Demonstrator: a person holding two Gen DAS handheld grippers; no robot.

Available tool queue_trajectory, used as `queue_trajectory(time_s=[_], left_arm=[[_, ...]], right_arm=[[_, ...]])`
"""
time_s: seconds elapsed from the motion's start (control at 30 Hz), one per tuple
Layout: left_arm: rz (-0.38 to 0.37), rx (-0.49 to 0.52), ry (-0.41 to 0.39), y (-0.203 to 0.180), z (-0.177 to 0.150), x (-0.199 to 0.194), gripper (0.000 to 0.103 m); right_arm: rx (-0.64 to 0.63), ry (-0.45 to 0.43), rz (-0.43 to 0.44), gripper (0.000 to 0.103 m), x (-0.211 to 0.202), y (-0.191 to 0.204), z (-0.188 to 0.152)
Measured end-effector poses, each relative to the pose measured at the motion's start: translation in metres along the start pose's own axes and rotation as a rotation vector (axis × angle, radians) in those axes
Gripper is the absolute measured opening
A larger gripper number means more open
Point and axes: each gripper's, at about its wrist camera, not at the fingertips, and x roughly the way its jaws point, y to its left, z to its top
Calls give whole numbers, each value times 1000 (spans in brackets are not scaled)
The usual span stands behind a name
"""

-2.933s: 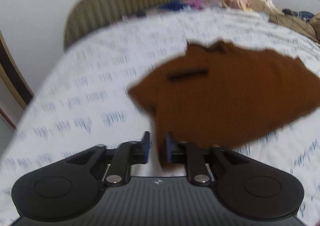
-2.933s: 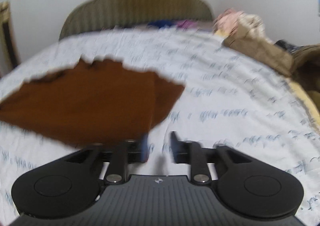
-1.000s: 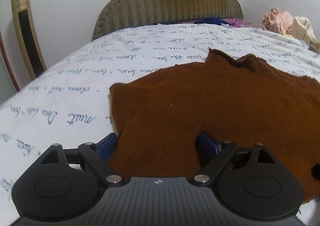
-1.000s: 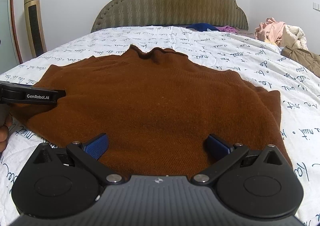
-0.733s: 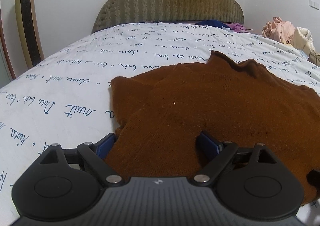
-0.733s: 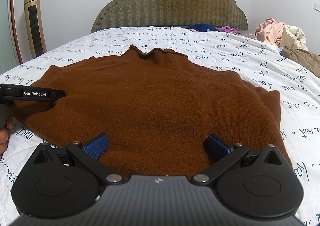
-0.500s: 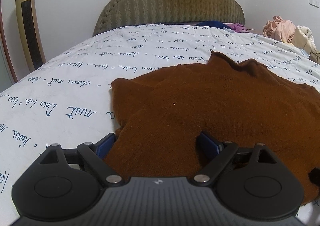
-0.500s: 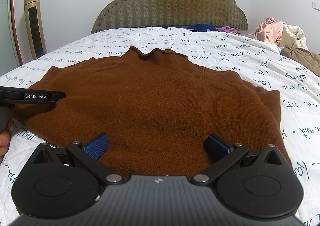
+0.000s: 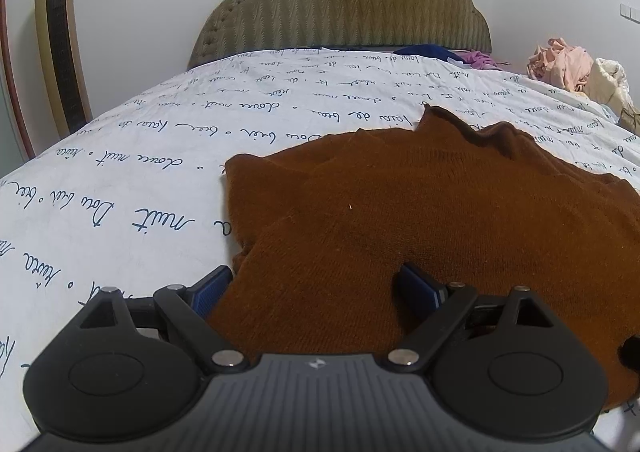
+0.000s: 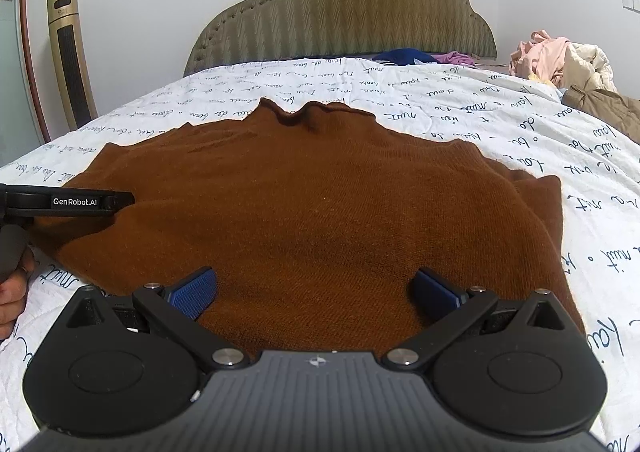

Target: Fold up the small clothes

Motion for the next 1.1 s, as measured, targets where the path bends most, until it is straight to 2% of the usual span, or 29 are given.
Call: queue_trajectory(time_s=[1.1], left_arm=[[-3,-8,1,2,0,0,92]], right_arm=[[0,0,1,103,0,0,0]])
